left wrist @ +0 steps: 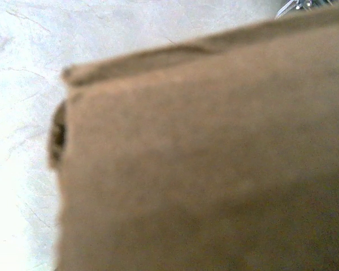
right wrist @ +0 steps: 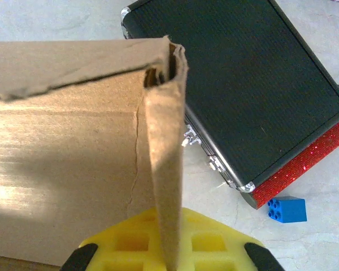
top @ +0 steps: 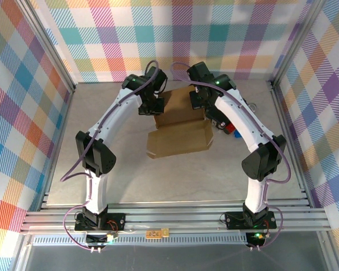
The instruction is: Fold the paper box
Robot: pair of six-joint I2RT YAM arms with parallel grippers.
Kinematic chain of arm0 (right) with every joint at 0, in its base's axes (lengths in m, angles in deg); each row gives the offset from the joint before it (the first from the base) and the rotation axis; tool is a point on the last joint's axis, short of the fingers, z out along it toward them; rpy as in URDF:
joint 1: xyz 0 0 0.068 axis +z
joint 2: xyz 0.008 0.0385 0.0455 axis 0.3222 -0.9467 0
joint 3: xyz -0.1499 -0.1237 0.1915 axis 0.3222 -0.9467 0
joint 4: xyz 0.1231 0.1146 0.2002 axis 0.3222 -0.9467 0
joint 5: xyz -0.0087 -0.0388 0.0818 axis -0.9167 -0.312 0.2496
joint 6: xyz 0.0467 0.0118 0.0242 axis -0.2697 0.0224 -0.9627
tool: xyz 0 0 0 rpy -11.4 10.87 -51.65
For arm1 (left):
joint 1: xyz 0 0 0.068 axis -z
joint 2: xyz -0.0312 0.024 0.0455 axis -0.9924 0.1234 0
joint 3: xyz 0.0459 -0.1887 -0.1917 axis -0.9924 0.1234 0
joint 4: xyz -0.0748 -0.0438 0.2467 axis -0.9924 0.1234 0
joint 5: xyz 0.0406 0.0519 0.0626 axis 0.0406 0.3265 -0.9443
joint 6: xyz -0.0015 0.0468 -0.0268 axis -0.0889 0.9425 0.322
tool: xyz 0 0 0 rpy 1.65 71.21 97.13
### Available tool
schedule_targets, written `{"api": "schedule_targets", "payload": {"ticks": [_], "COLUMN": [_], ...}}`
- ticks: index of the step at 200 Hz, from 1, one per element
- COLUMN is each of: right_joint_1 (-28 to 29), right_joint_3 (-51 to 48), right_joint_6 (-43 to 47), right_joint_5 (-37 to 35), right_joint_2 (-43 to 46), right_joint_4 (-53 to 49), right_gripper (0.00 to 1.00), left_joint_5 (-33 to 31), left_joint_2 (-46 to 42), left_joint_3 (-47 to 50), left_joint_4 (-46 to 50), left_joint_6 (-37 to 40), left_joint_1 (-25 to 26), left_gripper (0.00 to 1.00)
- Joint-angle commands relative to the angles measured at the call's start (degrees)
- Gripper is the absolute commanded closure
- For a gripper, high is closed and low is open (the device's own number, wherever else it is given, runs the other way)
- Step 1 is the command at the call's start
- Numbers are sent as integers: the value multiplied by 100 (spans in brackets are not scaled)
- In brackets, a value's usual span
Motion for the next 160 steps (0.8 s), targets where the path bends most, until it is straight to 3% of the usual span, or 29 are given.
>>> {"api": "schedule_targets", "payload": {"ticks": [1, 38, 69, 109, 142, 160], "right_joint_1": [-31, -33, -31, -39, -48, -48], "right_joint_3": [-48, -120, -103, -87, -87, -98], "right_joint_6": [-31, 23, -23, -27, -47, -5], "right_joint_5": [-105, 33, 188, 244, 261, 224], "right_joint_2": [123, 137, 88, 51, 37, 41], "right_joint_4": [-264, -160, -190, -199, -194, -208], "right_gripper": [100, 100, 100, 100, 100, 100], "left_joint_5": [-194, 488, 952, 1032, 1133, 965], "left_joint_2": [-267, -453, -630, -802, -799, -833], "left_joint_3": [126, 367, 930, 1372, 1554, 1636], "left_joint_4": [-8, -262, -645, -1033, -1114, -1110], "left_joint_6": [52, -30, -104, -129, -138, -225], "left_joint_1": [-42, -177, -310, -317, -315, -316], "left_gripper": [88, 64, 61, 56, 75, 95]}}
